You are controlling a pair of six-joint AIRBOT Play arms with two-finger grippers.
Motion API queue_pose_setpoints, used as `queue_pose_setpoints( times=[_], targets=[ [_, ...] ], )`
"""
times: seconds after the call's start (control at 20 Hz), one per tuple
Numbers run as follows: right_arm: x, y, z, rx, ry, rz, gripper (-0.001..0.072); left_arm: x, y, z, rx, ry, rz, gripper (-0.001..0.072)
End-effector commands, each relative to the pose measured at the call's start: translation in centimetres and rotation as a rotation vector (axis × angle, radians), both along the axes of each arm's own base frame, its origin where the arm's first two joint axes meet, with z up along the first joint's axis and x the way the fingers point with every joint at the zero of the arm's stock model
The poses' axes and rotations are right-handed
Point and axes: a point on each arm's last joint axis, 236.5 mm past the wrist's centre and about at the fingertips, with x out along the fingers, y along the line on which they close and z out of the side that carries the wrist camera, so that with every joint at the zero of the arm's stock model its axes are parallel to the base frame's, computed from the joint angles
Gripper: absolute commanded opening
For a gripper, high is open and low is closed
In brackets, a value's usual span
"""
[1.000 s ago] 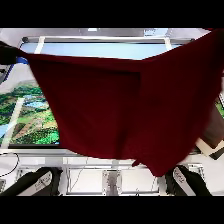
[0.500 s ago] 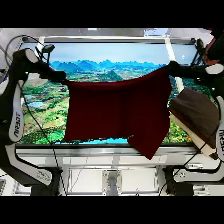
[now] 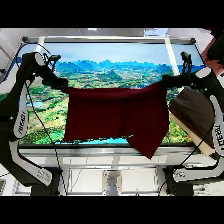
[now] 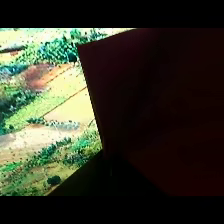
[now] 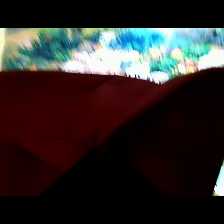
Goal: Fold the shirts.
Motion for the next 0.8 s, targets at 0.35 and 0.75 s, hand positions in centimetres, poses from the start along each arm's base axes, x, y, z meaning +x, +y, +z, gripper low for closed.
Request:
queue_pose_setpoints(
  times=[0.35,0.75],
  targets=[
    [-3.3,-2.1,-8.0,-0.087,0.139,-0.056,0.0019,-3.2,-2.8,-5.0,-0.061,0.122,-0.013,0.0011],
    [-5.9,-2.4,-7.6,-0.060,0.245,-0.077,0.0215,-4.5,-1.0,-4.3,-0.032,0.168,0.020,0.0691]
  ],
)
